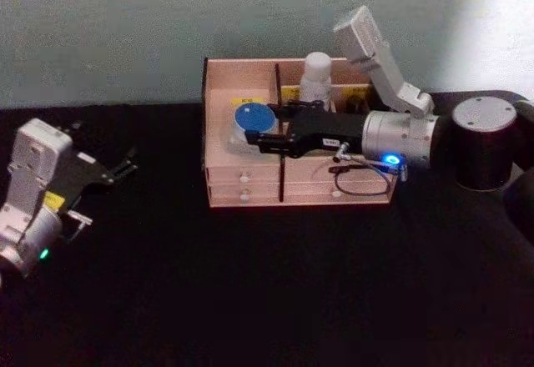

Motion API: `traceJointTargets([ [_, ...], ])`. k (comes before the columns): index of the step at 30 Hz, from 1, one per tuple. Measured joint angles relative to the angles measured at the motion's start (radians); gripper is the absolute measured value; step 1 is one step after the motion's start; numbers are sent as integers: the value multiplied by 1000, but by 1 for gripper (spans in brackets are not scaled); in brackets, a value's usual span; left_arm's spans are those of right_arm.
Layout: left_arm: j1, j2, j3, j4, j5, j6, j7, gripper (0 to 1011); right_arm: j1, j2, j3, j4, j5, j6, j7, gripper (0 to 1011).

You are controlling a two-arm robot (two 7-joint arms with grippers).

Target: Pick up the facial cleanser and watermelon frost from the table and place them into the tiered storage box.

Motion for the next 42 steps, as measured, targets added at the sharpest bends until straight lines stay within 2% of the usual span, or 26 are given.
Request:
traceJointTargets([
  [12, 0, 0, 0, 0, 0, 0, 0, 1001, 41, -57, -2, 81, -15, 31, -15, 699],
  [24, 0, 0, 0, 0, 0, 0, 0, 1001, 82, -106, 11, 170, -17, 41, -14, 699],
  [42, 0, 0, 0, 0, 0, 0, 0, 1001, 110, -145, 20, 242, -35, 41, -12, 700],
])
